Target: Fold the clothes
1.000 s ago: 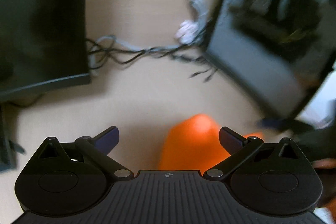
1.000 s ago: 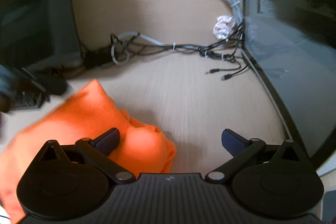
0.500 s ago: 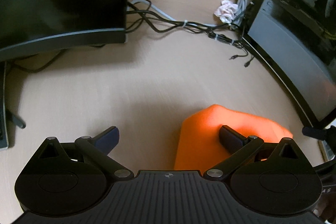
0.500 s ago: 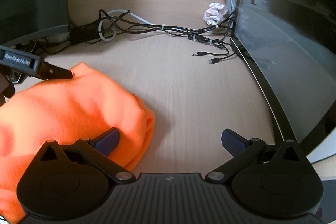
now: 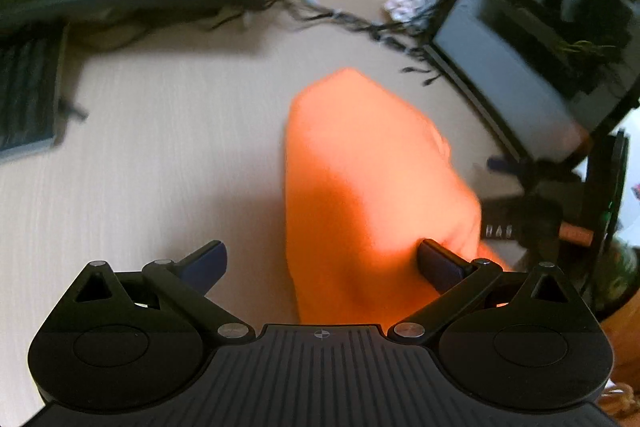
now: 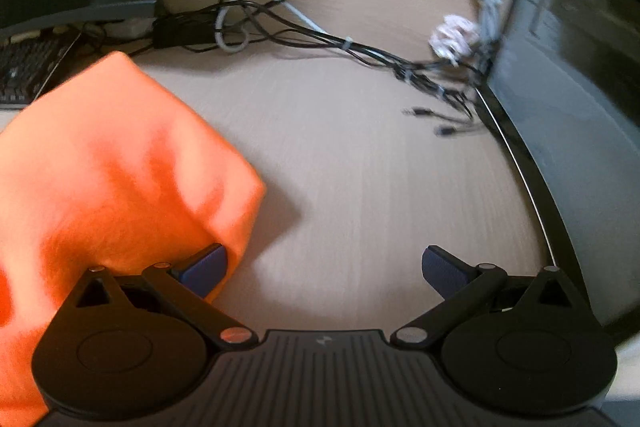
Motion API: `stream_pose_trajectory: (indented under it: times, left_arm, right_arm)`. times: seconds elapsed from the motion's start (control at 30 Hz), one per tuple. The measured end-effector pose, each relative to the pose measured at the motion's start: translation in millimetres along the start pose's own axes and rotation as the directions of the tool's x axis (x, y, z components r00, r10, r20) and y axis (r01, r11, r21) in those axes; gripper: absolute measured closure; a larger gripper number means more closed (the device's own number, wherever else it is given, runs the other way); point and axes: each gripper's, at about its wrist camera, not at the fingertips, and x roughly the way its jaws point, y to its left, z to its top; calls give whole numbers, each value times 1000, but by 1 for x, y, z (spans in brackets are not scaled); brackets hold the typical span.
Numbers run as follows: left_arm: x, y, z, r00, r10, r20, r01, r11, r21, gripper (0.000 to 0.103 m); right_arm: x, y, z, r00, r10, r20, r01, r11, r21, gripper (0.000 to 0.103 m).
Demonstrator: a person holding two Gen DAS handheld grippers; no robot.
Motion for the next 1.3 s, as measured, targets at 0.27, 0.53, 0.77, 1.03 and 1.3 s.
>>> stream_pose_trajectory:
  times: [0.27,0.53,0.77,1.03,1.3]
  left_arm:
    - [-4,5,-15,997,82,12,-80,994,-69,0]
    - [-2,3,-19,995,102,-2,-102,992,-70,0]
    - [-25,5,-3,997,30,77,-25,998,-63,0]
    - [9,11,55,983,129,128,-122,991,-58,0]
    - [53,18,54,978,208,35,-207,978,-30,0]
  right_arm:
    - [-34,2,20,989,134,65,-135,991,16,0]
    - [-67,36,-25,919,391,62,-381,916,-129,0]
    - [-54,44,-40,966,258,29,-248,951,-186,0]
    - [-51,42,-48,981,191,35,-180,962,-206,0]
    - [-67,15,2,943,282,175,-282,959,-23,0]
